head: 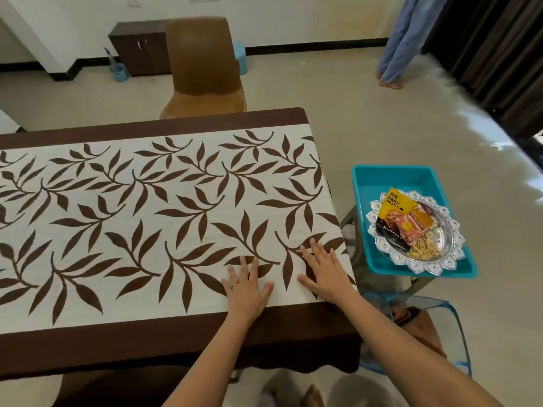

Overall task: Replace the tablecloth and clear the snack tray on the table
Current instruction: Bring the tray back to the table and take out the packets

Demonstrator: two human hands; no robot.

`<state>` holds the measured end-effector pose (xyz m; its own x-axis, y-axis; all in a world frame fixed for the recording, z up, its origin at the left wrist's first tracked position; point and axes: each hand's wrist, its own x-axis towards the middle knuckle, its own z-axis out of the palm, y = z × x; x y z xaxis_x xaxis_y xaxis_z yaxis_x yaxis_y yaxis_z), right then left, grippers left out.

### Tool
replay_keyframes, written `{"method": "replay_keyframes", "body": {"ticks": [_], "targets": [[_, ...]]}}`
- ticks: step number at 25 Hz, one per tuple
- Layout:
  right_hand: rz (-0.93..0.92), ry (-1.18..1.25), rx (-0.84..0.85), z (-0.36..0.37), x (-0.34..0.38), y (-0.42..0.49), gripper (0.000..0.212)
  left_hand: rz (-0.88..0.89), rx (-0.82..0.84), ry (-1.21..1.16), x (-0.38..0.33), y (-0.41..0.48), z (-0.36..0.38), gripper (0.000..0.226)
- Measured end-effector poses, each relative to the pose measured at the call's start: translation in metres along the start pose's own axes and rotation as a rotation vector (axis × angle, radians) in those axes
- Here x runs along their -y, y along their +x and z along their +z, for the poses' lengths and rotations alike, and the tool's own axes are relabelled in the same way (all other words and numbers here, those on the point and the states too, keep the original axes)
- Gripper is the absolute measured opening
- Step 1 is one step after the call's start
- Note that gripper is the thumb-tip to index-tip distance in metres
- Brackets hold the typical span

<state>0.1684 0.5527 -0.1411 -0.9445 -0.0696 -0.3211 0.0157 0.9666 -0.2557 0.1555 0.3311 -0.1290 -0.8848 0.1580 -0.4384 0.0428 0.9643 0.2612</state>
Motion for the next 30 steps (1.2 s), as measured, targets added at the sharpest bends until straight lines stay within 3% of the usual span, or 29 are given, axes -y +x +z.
{"method": "replay_keyframes", "body": {"ticks": [8, 13, 20, 25, 30], "targets": [[0.115, 0.053, -0.076, -0.016, -0.047, 0.029, 0.086, 0.118, -0.024, 0.064, -0.053, 0.053, -0.007, 0.073], [0.269, 0.174, -0.083, -0.035, -0.091, 0.035, 0.075, 0.271, 0.049, 0.096, -0.122, 0.091, -0.019, 0.07], [0.525, 0.433, -0.342, -0.043, -0.202, 0.007, 0.064, 0.493, 0.09, -0.223, -0.251, 0.116, -0.007, 0.068], [0.818, 0.461, -0.365, -0.03, -0.291, -0.02, 0.072, 0.423, 0.172, -0.306, -0.319, 0.151, 0.031, 0.059], [1.028, 0.672, -0.333, -0.011, -0.35, -0.028, 0.09, 0.2, 0.162, -0.265, -0.348, 0.193, 0.069, 0.046]]}}
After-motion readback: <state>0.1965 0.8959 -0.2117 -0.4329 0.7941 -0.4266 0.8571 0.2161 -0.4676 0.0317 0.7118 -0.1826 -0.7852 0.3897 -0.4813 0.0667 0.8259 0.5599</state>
